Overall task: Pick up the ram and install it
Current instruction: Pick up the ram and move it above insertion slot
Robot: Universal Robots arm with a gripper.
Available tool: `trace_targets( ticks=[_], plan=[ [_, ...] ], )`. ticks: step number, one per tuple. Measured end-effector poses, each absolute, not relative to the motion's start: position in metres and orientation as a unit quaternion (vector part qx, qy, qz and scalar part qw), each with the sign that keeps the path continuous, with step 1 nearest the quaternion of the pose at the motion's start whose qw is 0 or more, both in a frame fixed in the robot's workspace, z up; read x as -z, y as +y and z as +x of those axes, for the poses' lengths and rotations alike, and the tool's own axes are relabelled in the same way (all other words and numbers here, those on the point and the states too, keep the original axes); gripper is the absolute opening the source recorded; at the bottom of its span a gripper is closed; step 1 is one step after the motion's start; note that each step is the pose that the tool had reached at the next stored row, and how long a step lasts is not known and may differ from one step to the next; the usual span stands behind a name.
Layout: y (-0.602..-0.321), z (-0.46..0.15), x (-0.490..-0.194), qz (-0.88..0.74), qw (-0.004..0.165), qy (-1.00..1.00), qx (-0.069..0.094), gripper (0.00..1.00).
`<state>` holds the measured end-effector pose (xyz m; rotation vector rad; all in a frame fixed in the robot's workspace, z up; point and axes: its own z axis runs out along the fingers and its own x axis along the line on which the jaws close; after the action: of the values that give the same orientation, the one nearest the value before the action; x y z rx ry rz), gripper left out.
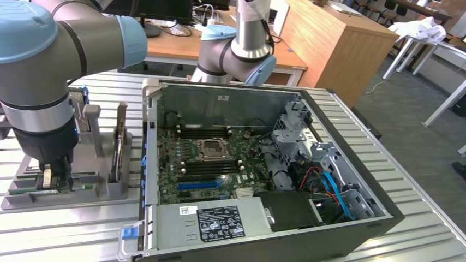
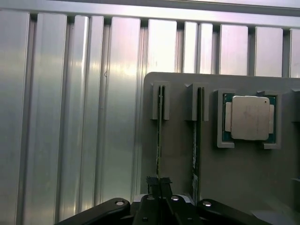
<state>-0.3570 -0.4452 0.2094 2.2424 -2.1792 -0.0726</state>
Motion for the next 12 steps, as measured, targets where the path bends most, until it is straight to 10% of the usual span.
trace_targets(
  ticks=[12],
  plan=[
    [-0.445, -0.357, -0.24, 0.717, 0.007, -0.697, 0.023, 0.11]
  ],
)
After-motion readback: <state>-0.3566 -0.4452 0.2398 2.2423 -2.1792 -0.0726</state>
